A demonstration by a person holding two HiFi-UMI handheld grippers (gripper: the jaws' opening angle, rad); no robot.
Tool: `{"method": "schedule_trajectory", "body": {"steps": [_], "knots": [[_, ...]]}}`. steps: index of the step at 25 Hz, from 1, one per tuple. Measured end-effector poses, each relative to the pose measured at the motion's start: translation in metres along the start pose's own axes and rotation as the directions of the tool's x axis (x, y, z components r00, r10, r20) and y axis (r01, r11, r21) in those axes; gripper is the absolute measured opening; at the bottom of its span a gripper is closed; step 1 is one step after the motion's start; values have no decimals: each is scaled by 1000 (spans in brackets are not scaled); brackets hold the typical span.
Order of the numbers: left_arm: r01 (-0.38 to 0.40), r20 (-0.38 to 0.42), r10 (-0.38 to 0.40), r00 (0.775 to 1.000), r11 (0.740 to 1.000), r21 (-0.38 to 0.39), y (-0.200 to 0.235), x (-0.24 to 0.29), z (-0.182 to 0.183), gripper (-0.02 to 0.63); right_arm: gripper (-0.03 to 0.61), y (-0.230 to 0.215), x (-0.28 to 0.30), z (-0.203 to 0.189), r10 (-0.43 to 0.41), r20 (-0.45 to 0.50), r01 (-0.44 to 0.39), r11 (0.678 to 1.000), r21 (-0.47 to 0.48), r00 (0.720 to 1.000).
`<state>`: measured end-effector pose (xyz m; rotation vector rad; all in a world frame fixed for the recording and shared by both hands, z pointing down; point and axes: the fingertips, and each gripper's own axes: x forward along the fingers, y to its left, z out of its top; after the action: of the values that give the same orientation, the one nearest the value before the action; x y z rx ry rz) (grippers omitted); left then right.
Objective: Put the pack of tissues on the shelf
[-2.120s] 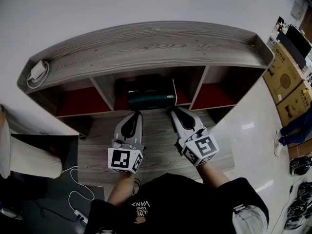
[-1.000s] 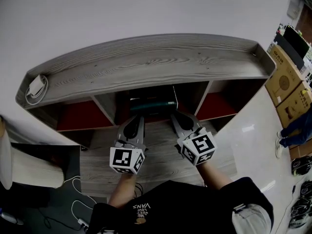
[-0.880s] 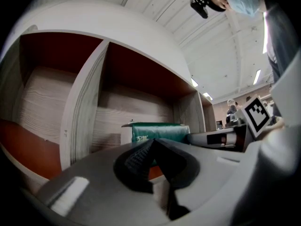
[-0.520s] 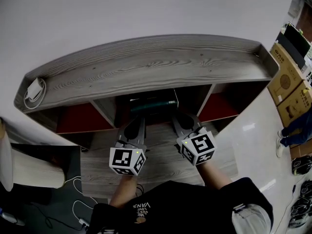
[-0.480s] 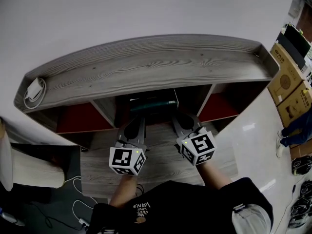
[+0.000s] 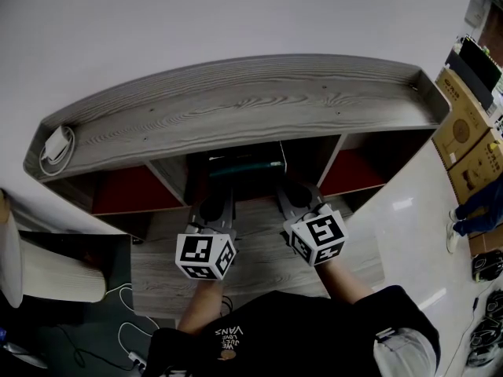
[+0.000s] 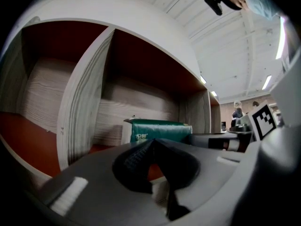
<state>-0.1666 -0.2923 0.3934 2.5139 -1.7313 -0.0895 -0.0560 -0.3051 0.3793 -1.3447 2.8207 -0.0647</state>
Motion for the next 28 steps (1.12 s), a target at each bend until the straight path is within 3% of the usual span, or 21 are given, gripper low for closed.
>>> {"method": "schedule_trajectory", "body": {"steps": [14,28], "knots": [[14,-1,-14,1000,1000,18,-5,-4,-2,54,5,1,-9,3,0,35,-1,1000,23,999],[-12,4,12,1000,998,67,-31,-39,-12,52,5,19,-45,-14,55,11,-56,997,54,998]]}}
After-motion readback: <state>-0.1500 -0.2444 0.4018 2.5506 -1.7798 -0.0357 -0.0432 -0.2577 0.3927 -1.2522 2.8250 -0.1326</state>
